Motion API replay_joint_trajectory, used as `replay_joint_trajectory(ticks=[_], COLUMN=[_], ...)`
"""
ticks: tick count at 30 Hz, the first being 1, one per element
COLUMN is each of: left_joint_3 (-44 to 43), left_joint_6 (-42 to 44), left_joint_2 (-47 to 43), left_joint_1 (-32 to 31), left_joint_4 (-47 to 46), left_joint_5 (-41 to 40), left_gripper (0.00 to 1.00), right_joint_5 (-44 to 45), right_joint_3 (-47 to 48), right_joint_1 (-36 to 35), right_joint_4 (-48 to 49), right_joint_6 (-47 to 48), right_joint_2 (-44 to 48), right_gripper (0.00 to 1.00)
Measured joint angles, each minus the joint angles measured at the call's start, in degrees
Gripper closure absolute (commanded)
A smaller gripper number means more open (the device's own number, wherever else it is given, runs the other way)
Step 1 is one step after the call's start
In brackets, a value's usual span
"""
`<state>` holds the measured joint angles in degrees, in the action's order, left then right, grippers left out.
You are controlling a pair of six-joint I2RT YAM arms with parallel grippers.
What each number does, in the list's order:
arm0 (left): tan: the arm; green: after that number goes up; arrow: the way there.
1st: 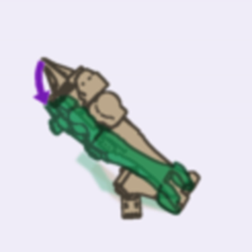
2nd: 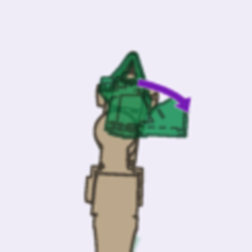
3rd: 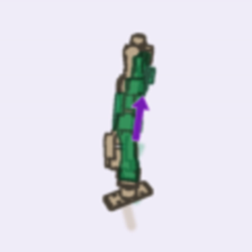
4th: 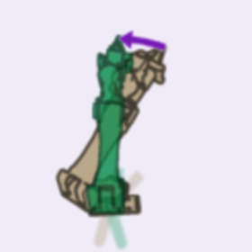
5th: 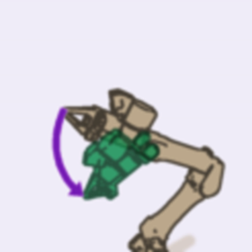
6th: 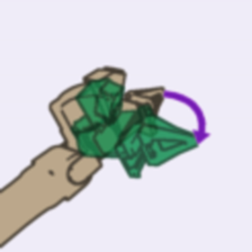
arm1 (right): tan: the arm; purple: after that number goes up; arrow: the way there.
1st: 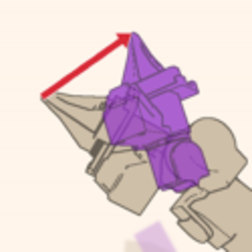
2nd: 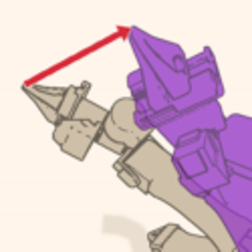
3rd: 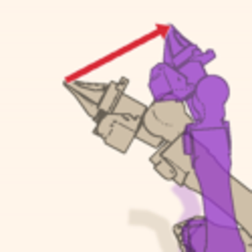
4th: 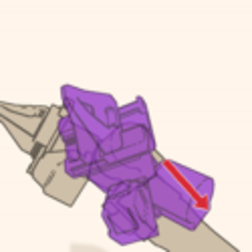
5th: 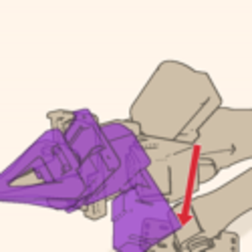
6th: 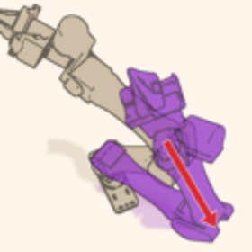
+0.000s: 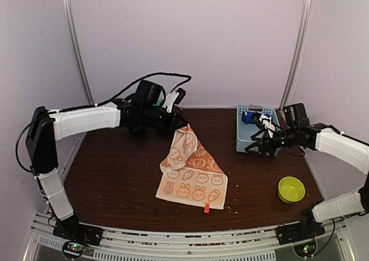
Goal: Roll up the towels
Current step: Place the towel at the center of the board.
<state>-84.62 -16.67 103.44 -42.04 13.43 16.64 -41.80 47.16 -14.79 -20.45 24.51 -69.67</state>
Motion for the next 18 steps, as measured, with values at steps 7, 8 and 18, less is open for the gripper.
replay_joint_trajectory(ticks=[7, 8, 18], left_joint_3=[2.36, 2.01, 18.40], left_joint_6=[-0.92, -0.57, -5.40], left_joint_2=[5.44, 5.29, -15.54], left_joint_1=[-0.07, -0.07, 0.37], left_joint_4=[0.13, 0.46, 6.03], left_joint_5=[2.80, 2.69, -9.81], left_gripper=[0.65, 0.61, 0.53], right_joint_5=[0.57, 0.72, 3.69], right_joint_3=[3.76, 3.80, 6.10], right_joint_1=[-3.37, -3.91, -10.38], right_joint_4=[-3.63, -4.00, -6.49], right_joint_6=[1.88, 2.12, 3.63], right_joint_2=[0.02, 0.02, -3.89], right_gripper=[0.25, 0.25, 0.27])
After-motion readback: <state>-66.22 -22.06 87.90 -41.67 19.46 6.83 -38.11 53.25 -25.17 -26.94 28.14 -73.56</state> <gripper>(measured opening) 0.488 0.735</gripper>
